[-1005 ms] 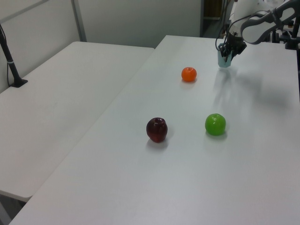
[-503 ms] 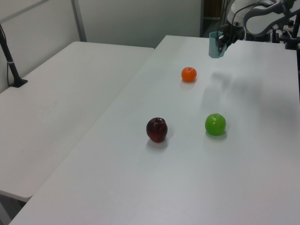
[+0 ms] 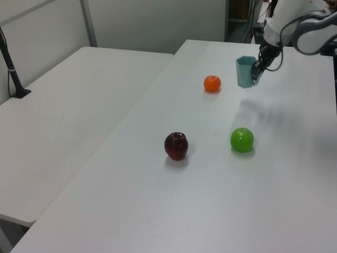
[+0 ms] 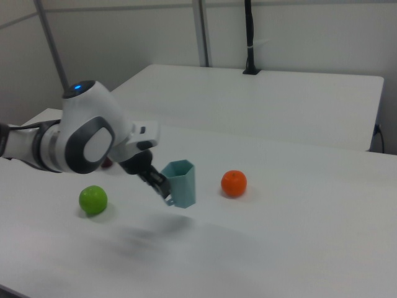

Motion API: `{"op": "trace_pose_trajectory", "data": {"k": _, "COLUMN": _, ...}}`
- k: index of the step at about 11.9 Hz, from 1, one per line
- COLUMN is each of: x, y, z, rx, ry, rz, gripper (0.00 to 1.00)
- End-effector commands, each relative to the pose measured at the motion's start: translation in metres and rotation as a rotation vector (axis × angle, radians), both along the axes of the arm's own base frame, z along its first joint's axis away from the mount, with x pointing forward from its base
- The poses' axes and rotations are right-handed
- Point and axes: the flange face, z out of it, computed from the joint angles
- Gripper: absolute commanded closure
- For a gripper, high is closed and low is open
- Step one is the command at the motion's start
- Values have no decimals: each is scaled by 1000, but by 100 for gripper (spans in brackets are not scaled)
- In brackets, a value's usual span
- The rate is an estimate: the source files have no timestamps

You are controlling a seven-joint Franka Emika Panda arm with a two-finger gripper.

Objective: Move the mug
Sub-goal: 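Slide the held mug across the table toward the green apple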

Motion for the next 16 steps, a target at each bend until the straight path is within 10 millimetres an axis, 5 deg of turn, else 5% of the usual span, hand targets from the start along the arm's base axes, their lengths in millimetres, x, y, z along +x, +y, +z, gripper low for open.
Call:
{"op": "trace_pose_trajectory", "data": {"k": 1, "x": -43, "y": 38, "z": -1, "rx": 5, "ry": 49, "rz": 96, "gripper": 87}}
{"op": "trace_pose_trajectory", "data": {"k": 6, "x": -53, "y": 64, "z": -31, "rx": 6, "ry": 113, "rz": 148, "gripper": 87}}
{"op": "trace_pose_trajectory", "data": {"k": 13, "x": -34, "y": 89, "z": -66, "rx": 9, "ry": 99, "rz": 211, "gripper": 85}}
{"op": "trace_pose_trajectory", "data": {"k": 15, "x": -31, "y": 90, "z": -70, "rx": 9, "ry": 90, "rz": 217, "gripper": 76}}
{"op": "trace_pose_trajectory", "data": {"k": 16, "x": -28, "y": 90, "z": -71, "rx": 9, "ry": 89, "rz": 216, "gripper": 63}}
